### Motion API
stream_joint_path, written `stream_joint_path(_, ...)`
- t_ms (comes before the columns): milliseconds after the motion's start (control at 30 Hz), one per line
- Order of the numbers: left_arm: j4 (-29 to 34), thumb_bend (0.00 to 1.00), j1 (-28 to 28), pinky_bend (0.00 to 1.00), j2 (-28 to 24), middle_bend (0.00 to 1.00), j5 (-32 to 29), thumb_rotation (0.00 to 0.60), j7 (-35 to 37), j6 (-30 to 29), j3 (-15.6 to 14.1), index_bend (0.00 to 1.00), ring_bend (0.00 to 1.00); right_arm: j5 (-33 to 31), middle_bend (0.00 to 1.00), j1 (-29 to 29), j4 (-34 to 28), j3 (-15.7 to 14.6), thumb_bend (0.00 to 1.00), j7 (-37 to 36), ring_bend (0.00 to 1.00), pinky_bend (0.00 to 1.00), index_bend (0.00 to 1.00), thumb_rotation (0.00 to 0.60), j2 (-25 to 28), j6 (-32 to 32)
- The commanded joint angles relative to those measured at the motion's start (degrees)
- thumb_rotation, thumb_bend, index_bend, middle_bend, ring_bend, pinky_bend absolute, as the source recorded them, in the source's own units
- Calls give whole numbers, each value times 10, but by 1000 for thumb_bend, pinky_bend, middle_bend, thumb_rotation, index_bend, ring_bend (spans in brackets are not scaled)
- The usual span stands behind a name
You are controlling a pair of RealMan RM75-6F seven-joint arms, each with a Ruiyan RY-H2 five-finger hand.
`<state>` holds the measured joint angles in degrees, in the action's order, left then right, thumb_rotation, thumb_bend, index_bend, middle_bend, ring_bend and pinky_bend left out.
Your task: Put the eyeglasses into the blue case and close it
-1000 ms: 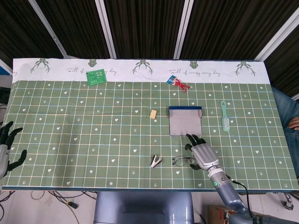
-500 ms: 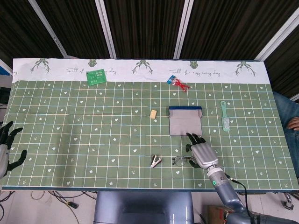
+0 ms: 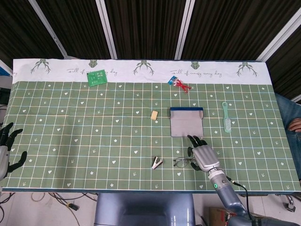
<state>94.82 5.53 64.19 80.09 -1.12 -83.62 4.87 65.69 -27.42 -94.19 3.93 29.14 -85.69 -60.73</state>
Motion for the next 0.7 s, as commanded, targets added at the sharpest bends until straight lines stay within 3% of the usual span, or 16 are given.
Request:
stream_joint_path(33, 0, 384, 0, 0, 0, 0, 0, 600, -1, 0, 0, 151, 0, -4, 26, -2, 3, 0, 358, 1, 39, 194, 507, 600, -2, 3)
stream_joint_path(700, 0, 384, 0, 0, 0, 0, -3, 600, -1, 1, 1, 151, 0, -16, 26, -10, 13, -3, 403, 4, 42, 194, 555, 600, -11, 4)
